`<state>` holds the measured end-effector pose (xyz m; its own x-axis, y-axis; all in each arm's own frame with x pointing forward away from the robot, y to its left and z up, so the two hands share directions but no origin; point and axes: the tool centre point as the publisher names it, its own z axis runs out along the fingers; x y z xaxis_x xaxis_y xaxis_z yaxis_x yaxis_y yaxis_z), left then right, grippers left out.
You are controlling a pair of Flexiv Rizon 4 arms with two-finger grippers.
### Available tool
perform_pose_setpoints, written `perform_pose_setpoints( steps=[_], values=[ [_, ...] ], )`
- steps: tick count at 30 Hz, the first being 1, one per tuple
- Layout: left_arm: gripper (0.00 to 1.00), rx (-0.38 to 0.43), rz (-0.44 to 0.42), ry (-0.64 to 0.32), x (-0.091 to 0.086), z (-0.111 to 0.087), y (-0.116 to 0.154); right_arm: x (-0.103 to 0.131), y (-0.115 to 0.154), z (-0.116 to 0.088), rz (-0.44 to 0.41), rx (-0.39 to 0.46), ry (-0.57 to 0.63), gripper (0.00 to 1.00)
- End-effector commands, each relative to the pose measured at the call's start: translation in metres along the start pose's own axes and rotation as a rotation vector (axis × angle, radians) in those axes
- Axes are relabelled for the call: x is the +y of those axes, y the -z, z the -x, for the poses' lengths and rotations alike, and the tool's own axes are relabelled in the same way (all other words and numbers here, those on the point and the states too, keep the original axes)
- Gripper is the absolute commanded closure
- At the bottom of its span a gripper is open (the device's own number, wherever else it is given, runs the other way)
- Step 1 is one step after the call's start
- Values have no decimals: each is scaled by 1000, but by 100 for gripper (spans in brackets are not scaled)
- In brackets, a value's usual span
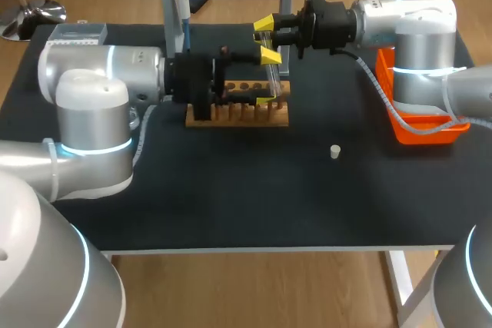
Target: Invert the test tube, pick up the pipette, mount the tip to pipette, aspirate from beaker and dispense into the tube, eject the tip, return the pipette, and cap with the stopper.
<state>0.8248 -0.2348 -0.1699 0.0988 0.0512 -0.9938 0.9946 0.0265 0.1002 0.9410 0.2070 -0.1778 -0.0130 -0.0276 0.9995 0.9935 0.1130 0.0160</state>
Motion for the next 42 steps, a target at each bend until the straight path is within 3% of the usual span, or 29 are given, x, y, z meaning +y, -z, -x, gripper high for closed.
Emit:
perform_pose_setpoints(
  steps=[1,11,14,16,23,28,29,30,31,41,42],
  values=[
    [0,-4,-3,-9,2,1,-4,0,1,-1,0,-3,0,100],
    [0,13,-19,6,7,3,-14,0,1,-1,0,-3,0,100],
    [18,20,-22,9,8,3,-17,0,1,-1,0,-3,0,100],
    [54,20,-25,12,9,2,-18,0,1,-1,0,-3,0,100],
    [58,21,-30,24,10,0,-19,0,1,-1,0,-3,0,100],
    [69,21,-30,33,10,-2,-18,0,1,-1,0,-3,0,100],
    [79,20,-30,35,10,-3,-18,0,1,-1,0,-3,0,100],
    [96,20,-27,38,11,-3,-17,0,1,-1,0,-3,0,100],
    [100,20,-27,39,11,-3,-17,0,1,-1,0,-3,0,100],
    [100,-2,-35,61,10,-6,-15,0,1,-1,0,-3,0,99],
    [100,-2,-35,61,10,-6,-15,0,1,-1,0,-3,0,7]
  ],
)
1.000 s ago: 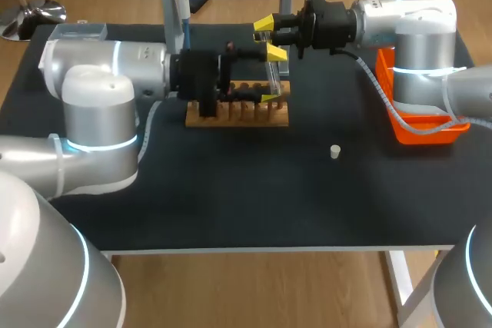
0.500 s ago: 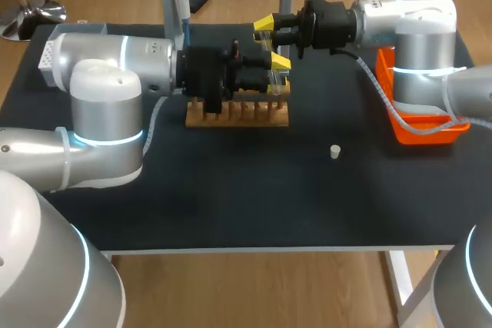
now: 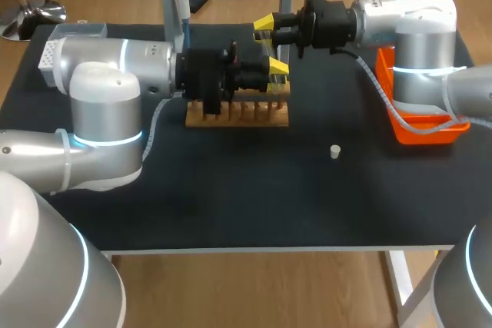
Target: Invert the test tube, pick up the pipette, mount the tip to pipette, aspirate from beaker and dispense into the tube, eject the tip, return the pipette, and cap with the stopper.
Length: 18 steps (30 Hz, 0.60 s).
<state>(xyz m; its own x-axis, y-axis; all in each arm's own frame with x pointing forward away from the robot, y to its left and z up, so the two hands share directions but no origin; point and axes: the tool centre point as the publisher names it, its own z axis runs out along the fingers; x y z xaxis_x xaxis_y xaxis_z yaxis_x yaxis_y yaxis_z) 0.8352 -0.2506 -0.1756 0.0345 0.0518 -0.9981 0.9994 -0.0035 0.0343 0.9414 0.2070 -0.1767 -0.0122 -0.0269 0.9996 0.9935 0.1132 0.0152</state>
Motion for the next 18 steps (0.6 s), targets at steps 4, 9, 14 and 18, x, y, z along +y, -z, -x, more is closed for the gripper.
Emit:
perform_pose_setpoints(
  steps=[4,9,14,18],
  values=[
    [100,-3,-1,-3,1,0,1,-1,1,0,0,-2,1,0],
    [100,-3,-1,-3,1,0,1,-1,1,0,0,-2,1,0],
    [100,-3,-1,-3,1,0,1,-3,5,-3,1,-13,37,0],
    [100,-3,-1,-3,1,0,1,-14,29,-17,-5,-52,181,0]
  ],
)
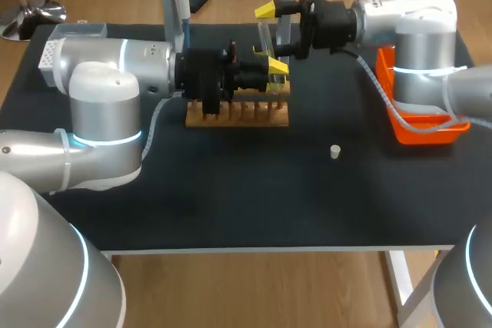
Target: Invert the test tube, pick up the pipette, mount the tip to pipette, aspirate from beaker and dispense into the tube, eject the tip, return the pipette, and cap with the stopper.
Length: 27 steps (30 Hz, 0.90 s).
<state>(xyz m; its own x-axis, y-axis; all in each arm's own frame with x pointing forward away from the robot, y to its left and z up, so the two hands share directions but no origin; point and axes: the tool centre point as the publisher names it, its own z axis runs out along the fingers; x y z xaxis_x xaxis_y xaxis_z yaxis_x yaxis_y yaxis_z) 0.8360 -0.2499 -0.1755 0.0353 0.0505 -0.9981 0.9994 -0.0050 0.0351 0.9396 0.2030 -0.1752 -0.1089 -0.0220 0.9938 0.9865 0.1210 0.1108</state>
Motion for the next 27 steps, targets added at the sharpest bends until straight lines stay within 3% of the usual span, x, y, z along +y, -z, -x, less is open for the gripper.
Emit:
perform_pose_setpoints(
  steps=[1,9,12,16,27],
  values=[
    [100,-2,0,-2,0,0,1,-13,32,-18,4,-48,123,0],
    [100,-2,0,-2,0,0,1,-33,85,-22,11,-234,446,0],
    [100,-2,0,-2,0,0,1,-43,99,-18,5,-285,509,0],
    [100,-2,0,-2,0,0,1,-51,117,-13,40,-313,531,0],
    [100,-2,0,-2,0,0,1,-51,117,-13,40,-313,531,0]
  ],
)
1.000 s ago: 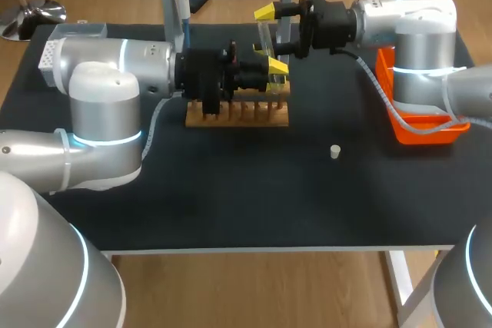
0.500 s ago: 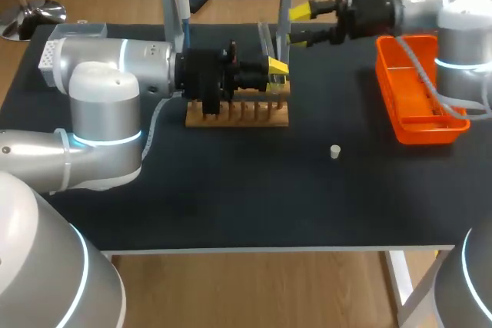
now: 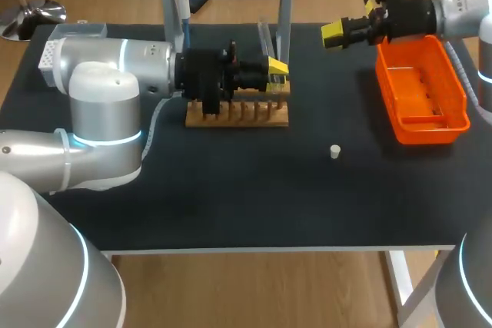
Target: Invert the test tube, pick up the pipette, mount the tip to pipette, aspirate from beaker and dispense into the tube, eject the tip, return the pipette, and cap with the stopper.
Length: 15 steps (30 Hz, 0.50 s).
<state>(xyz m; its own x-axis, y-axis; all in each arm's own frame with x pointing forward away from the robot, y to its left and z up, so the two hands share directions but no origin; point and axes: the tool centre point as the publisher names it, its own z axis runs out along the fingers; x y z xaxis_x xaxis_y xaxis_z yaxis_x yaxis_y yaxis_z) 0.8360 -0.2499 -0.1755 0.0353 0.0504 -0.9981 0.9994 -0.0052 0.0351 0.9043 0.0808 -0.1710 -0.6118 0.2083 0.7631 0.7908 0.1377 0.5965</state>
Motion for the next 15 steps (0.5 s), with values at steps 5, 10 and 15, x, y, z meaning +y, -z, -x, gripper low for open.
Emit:
perform_pose_setpoints(
  steps=[5,10,15],
  values=[
    [100,-2,0,-2,0,0,1,-1,0,-3,1,-16,0,0],
    [100,-2,0,-2,0,0,1,-1,0,-3,1,-16,0,0],
    [100,-2,0,-2,0,0,1,-12,9,6,13,-121,120,0]
  ],
)
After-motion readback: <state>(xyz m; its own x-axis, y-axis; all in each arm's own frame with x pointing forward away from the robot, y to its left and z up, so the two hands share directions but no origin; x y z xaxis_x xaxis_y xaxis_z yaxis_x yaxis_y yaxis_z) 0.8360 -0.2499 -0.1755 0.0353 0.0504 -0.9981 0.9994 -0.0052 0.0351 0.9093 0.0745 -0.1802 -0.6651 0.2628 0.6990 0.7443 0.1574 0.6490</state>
